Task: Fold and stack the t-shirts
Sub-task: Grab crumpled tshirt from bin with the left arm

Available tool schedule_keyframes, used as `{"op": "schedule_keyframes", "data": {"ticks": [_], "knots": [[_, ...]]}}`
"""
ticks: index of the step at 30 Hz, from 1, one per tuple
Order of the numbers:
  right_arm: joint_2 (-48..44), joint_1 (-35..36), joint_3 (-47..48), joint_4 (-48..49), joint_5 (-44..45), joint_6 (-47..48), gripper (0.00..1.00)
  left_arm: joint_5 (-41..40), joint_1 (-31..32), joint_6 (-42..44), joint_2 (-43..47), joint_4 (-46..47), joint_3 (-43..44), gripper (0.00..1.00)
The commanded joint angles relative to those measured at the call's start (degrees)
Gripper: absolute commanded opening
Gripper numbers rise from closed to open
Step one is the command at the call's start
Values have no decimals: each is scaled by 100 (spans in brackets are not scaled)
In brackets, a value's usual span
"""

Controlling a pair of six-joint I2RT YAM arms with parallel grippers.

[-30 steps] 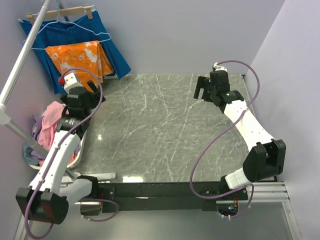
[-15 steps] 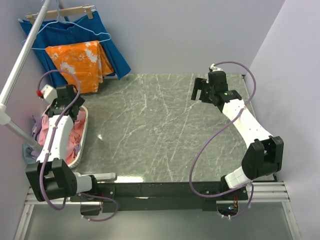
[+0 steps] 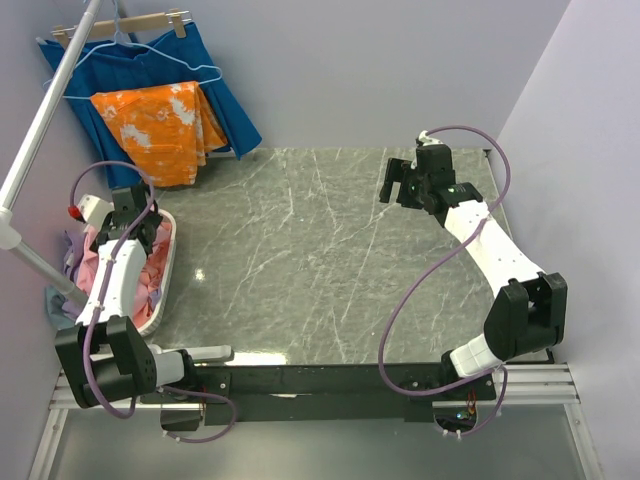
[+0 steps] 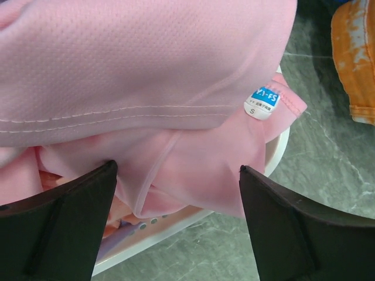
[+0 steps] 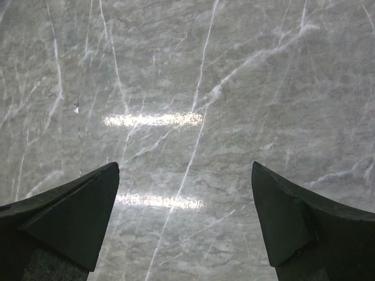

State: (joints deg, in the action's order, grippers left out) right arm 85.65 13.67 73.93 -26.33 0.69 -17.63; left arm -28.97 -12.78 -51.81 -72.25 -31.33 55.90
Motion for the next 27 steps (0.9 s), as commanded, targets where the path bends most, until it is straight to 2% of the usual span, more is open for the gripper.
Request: {"op": "schedule_keyframes", "data": {"ticks": [1, 4, 5, 10, 12, 13, 14, 15, 23, 27], "knots": [[57, 13, 148, 93, -51, -48, 100, -240, -41, -171, 9, -101, -70, 90], [75, 13, 130, 119, -164, -57, 100, -188, -41, -215, 79, -14, -254, 84], [84, 13, 139, 110, -174, -65, 100, -153, -32, -207, 97, 48, -385, 76], [145, 13, 174, 66, -253, -57, 100, 119, -41, 22, 219, 531, -702, 68], [145, 4, 174, 75, -253, -57, 100, 199, -41, 101, 307, 829, -896, 57], [154, 13, 183, 66, -253, -57, 100, 216, -41, 110, 386, 909, -949, 49], [154, 13, 183, 66, -262, -57, 100, 208, -32, 110, 413, 953, -993, 12], [163, 13, 183, 75, -262, -57, 100, 164, -32, 58, 413, 893, -976, 1], [163, 13, 192, 66, -271, -65, 100, 488, 3, 434, 755, 778, -424, 1], [163, 13, 174, 75, -262, -74, 100, 1313, 29, 1006, 1116, 760, 385, 1]]}}
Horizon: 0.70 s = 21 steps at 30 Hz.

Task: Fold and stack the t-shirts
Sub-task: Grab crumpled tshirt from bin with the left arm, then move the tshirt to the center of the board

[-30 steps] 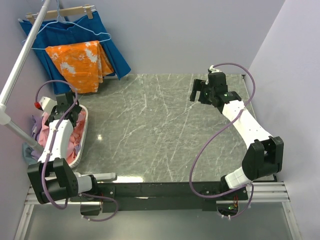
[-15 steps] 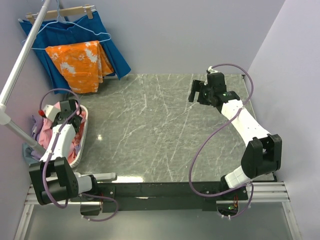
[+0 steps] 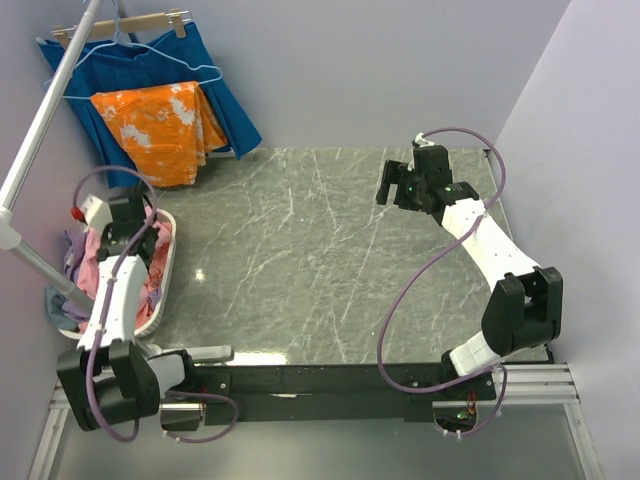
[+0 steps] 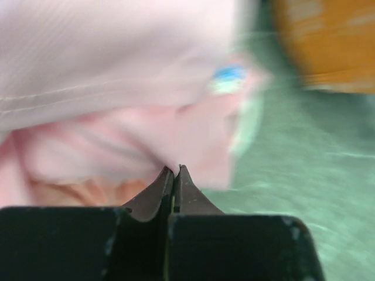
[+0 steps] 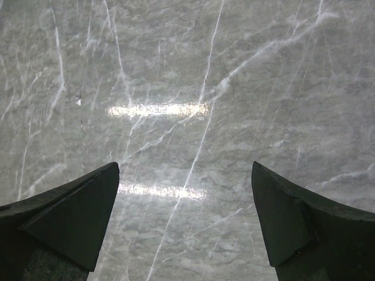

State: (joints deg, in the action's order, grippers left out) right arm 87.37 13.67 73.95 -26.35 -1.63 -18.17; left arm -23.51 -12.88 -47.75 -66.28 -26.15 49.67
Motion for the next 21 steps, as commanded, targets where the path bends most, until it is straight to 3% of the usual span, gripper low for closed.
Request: {"op": "schedule_keyframes", "data": {"ticks": [1, 6, 7, 11, 16, 21], "knots": [[-10, 13, 198, 77, -39, -20, 100, 1282, 75, 713, 528, 225, 1218, 1], [-27, 13, 199, 60, -48, -37, 100, 2533, 286, 1092, 301, 206, 2608, 1], [-62, 21, 190, 77, -22, -63, 100, 3127, 417, 1144, 248, 277, 2879, 1], [-185, 13, 172, 130, 57, -90, 100, 4115, 1207, 1136, -366, 611, 3644, 1], [-528, 21, 102, 130, 267, -134, 100, 4626, 2779, 1162, -1632, 699, 4839, 1], [-993, 4, 58, 113, 829, -230, 100, 4399, 3880, 1408, -2344, 576, 5211, 1]]}}
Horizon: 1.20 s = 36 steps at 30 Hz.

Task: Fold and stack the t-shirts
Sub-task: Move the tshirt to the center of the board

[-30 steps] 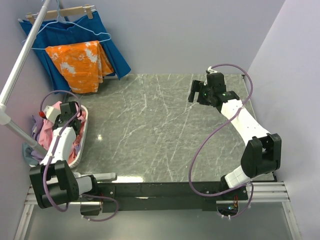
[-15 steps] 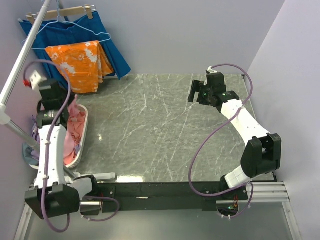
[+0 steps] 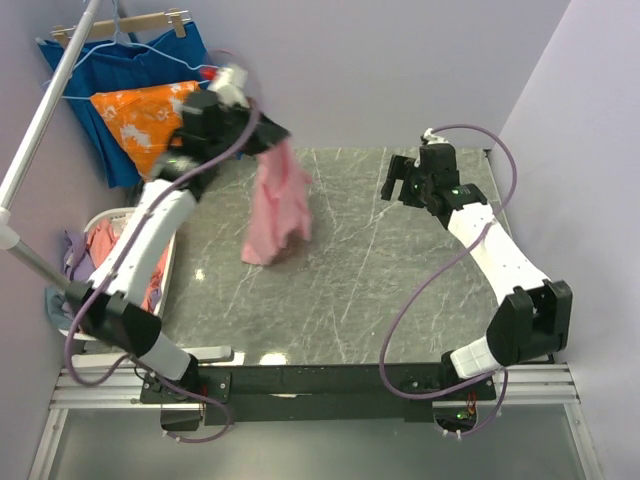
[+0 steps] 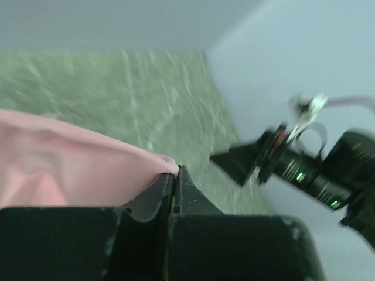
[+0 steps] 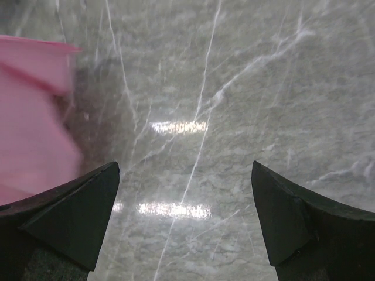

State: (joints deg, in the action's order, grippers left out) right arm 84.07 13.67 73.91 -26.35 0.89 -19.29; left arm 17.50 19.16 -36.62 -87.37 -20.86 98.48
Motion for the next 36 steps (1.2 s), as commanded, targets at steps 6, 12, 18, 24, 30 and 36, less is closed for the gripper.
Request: {"op": "schedule_keyframes", "data": {"ticks": [6, 12, 18, 24, 30, 36], "knots": [[-1339, 4, -8, 42, 1062, -172, 100, 149, 1301, 165, -211, 661, -907, 1], [-1789, 13, -359, -28, 1063, -92, 100, -9, 1354, -12, -358, 1252, -2359, 49], [-1456, 4, -422, -133, 431, -75, 100, -1256, 1398, -117, -404, 786, -2675, 73], [-604, 21, -395, -134, -718, -110, 100, -1688, 1389, -266, -534, 592, -3027, 79], [258, 512, 96, -300, -1275, -40, 100, -1582, 1398, -863, -799, 1031, -3580, 75], [645, 1935, 563, -643, -300, 294, 100, -2584, 1275, -1312, -186, 979, -4222, 86]]}}
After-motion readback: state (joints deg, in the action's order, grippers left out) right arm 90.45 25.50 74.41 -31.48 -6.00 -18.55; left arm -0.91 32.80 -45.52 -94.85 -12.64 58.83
